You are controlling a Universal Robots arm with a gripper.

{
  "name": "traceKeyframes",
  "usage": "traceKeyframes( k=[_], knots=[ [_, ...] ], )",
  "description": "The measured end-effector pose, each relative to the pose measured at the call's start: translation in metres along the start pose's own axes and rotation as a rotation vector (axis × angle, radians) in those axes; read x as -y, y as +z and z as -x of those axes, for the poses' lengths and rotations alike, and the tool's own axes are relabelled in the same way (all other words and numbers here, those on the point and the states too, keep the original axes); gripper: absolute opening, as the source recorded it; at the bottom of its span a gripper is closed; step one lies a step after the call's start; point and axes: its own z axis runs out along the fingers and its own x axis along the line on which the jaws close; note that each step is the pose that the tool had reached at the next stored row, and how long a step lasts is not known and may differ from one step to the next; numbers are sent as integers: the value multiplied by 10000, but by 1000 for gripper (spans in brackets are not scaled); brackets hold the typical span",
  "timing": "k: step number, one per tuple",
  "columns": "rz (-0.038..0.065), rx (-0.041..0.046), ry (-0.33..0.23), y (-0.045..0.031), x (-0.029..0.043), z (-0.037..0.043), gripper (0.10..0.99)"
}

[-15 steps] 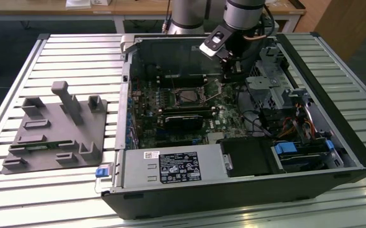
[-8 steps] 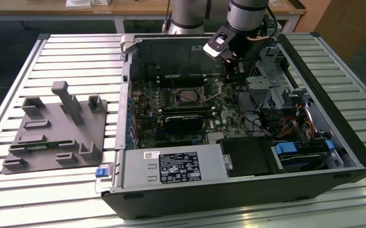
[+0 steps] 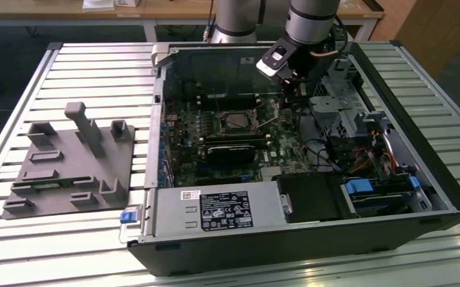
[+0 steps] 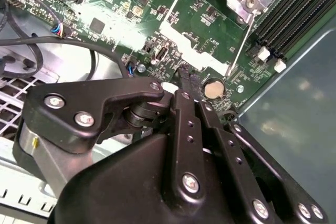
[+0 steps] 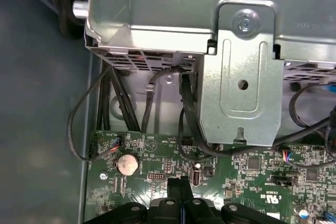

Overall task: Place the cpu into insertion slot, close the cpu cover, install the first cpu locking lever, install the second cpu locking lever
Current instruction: 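Close the cpu cover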

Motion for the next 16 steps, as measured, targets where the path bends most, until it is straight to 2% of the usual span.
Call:
traceKeyframes(
  k=[6,16],
  knots=[
    [-22,0,-1,4,62,-2,106],
    [-50,-14,0,-42,139,-7,106]
  ],
)
